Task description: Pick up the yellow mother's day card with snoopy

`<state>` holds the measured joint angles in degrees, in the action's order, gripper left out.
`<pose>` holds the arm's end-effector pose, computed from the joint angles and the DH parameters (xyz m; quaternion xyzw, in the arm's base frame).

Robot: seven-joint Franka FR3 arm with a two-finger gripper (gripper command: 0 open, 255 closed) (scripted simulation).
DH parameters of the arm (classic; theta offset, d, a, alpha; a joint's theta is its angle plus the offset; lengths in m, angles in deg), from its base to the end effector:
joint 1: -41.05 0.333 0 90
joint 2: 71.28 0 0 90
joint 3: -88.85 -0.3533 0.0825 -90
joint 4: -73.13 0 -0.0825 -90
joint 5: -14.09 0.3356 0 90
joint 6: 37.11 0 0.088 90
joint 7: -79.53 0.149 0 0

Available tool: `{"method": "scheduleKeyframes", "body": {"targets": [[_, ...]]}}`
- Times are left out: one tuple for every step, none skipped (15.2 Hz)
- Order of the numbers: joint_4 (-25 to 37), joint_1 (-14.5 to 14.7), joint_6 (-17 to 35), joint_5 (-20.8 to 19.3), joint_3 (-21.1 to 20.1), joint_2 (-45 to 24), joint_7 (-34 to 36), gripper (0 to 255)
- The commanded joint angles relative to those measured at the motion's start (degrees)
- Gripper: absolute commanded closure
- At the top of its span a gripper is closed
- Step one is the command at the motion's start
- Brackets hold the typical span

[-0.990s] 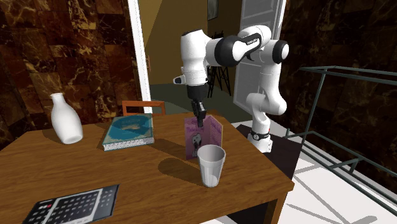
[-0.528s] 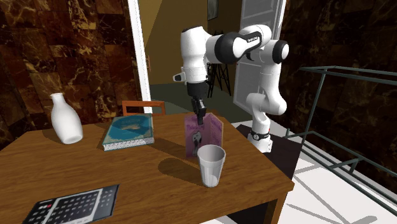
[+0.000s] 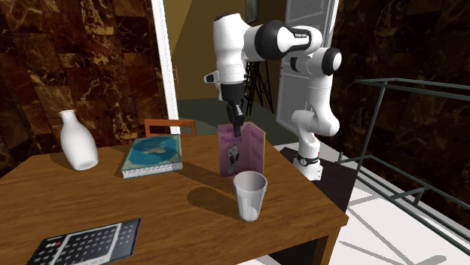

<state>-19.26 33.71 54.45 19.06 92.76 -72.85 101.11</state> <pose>0.5070 -0.0874 0.5910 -0.9576 0.2843 0.0246 0.0403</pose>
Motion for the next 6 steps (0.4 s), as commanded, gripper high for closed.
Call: {"method": "scheduleKeyframes", "body": {"targets": [[1.9, 0.0, -1.6, 0.0, 0.0, -0.3, 0.1, 255], [2.9, 0.0, -2.4, 0.0, 0.0, -0.5, 0.1, 255], [4.0, -0.1, -3.3, 0.0, 0.0, -0.7, 0.2, 255], [5.0, -0.1, -4.1, 0.1, 0.1, -0.9, 0.2, 255], [5.2, -0.1, -4.2, 0.1, 0.1, -1.0, 0.2, 255], [5.2, -0.1, -4.2, 0.1, 0.1, -1.0, 0.2, 255]]}}
